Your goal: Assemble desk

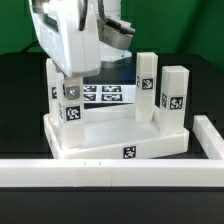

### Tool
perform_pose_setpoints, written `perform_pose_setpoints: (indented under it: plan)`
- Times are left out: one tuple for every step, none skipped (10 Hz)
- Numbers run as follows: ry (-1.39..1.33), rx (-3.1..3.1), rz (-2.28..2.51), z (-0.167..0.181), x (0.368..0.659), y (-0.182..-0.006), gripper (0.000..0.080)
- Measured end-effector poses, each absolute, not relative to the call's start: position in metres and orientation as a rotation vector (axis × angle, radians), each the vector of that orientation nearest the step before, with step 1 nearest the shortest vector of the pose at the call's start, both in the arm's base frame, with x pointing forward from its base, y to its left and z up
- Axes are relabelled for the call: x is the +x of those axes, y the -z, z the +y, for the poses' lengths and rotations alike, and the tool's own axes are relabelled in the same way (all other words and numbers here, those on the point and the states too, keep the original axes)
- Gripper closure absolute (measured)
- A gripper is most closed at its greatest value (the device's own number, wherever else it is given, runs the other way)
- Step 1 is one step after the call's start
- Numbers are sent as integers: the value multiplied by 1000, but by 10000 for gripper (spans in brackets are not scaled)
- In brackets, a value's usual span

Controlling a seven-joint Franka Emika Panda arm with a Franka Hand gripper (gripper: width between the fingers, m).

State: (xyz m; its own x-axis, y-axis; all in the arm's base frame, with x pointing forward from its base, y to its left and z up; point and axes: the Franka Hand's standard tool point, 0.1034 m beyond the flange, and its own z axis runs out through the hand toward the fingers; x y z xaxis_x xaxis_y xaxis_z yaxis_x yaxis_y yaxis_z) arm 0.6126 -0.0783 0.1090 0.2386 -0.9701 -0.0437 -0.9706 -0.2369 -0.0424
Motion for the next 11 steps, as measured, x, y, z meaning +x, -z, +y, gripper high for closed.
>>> perform_pose_setpoints:
  plan:
    - [-16, -2358, 1982, -78, 613, -109, 509]
    - [-24, -2252, 2086, -77, 613, -109, 509]
    - [-32, -2122, 2202, -77, 613, -109, 509]
    - [-31, -2021, 2275, -77, 614, -108, 509]
    - [-42, -1907, 2356, -78, 614, -108, 509]
    - [-54, -1785, 2443, -78, 614, -108, 509]
    - [-66, -1675, 2508, -77, 614, -108, 509]
    - [-77, -1556, 2570, -76, 615, -107, 509]
    - [-94, -1396, 2642, -74, 617, -107, 509]
    - [-103, -1313, 2683, -73, 617, -107, 509]
    - [-128, -1151, 2751, -71, 618, -107, 509]
